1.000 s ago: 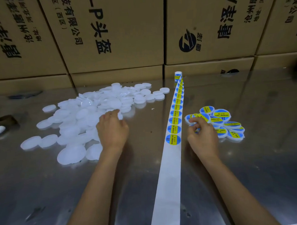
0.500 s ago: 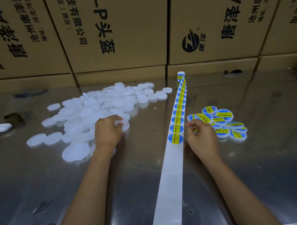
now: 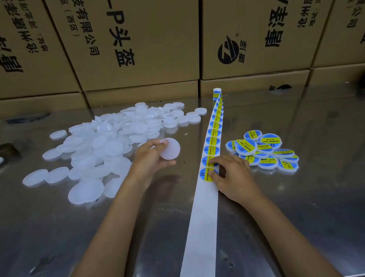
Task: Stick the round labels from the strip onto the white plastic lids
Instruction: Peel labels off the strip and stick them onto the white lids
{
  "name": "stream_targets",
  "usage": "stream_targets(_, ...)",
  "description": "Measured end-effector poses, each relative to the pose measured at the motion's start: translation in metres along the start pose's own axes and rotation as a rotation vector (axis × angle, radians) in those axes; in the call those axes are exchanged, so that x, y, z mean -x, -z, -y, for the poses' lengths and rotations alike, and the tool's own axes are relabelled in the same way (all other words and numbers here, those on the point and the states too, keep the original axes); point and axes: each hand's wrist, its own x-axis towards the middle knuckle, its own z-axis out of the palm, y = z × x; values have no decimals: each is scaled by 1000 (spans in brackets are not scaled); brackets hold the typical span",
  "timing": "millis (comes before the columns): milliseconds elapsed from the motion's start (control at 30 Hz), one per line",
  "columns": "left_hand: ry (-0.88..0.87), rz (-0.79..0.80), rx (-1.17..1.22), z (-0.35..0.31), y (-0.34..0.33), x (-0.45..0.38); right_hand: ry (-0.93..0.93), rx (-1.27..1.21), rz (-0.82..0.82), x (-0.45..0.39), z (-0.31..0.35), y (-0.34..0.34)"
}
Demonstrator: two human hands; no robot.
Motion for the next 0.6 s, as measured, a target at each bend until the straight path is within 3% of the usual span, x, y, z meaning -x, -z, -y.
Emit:
stream_targets(133,94,125,141,7,-20,5,-1,-99,99,-1,5,1)
stream_targets(600,35,229,48,21,-38,11,47,-235,120,2,15,4)
